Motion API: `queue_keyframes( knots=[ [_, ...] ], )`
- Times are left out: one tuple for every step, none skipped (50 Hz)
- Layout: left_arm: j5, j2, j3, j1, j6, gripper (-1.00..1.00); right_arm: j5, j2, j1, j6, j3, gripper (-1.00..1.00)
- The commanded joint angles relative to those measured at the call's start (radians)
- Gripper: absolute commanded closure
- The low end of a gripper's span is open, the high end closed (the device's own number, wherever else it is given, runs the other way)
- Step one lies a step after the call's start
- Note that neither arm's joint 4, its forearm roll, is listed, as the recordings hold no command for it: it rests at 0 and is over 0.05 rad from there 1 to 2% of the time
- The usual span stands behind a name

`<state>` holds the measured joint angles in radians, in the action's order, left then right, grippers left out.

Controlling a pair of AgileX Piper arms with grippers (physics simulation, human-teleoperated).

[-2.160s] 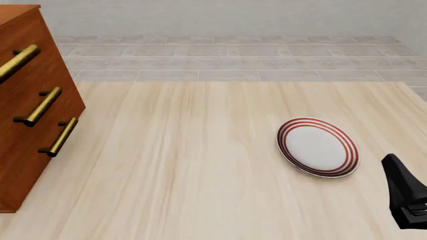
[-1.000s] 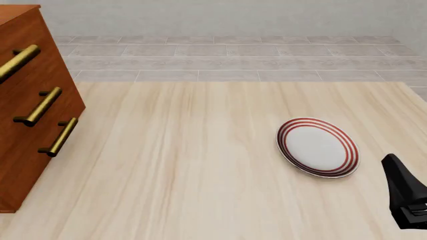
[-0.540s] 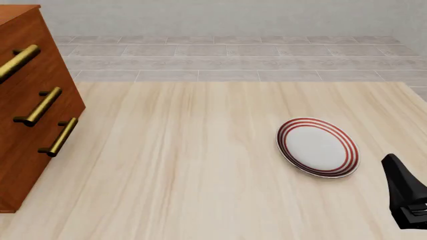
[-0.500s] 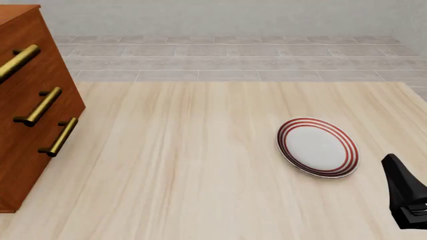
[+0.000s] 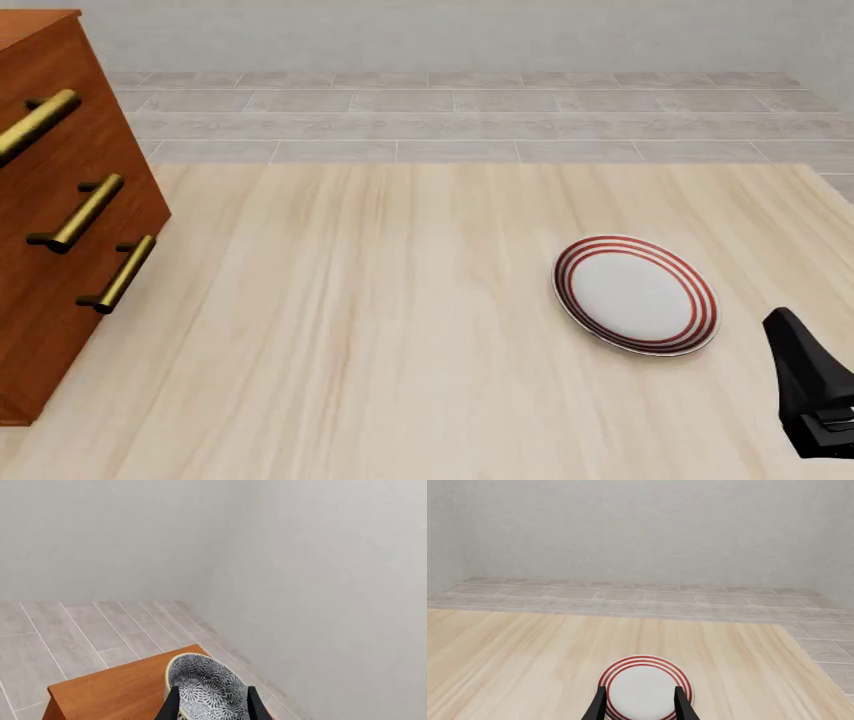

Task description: Put the bowl on top of the cabinet.

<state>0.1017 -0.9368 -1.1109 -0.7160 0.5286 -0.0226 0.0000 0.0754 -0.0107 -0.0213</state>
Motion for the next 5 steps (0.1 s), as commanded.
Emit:
queue_keyframes(
  knots=[
    [0.011,0.012,0.001,0.006,-0.014,-1.0,0.001,0.004,0.001,0.0,-0.002,-1.0],
    [0.011,0.012,0.001,0.006,-0.014,-1.0,0.001,0.004,0.001,0.0,-0.002,-1.0],
    [0.011,0.012,0.001,0.006,-0.014,-1.0,0.001,0.004,0.001,0.0,-0.002,-1.0],
    [0.011,0.012,0.001,0.006,-0.014,-1.0,0.002,0.003,0.001,0.0,-0.002,-1.0],
    [0.011,0.012,0.001,0.006,-0.014,-1.0,0.001,0.003,0.001,0.0,-0.002,-1.0]
  ],
)
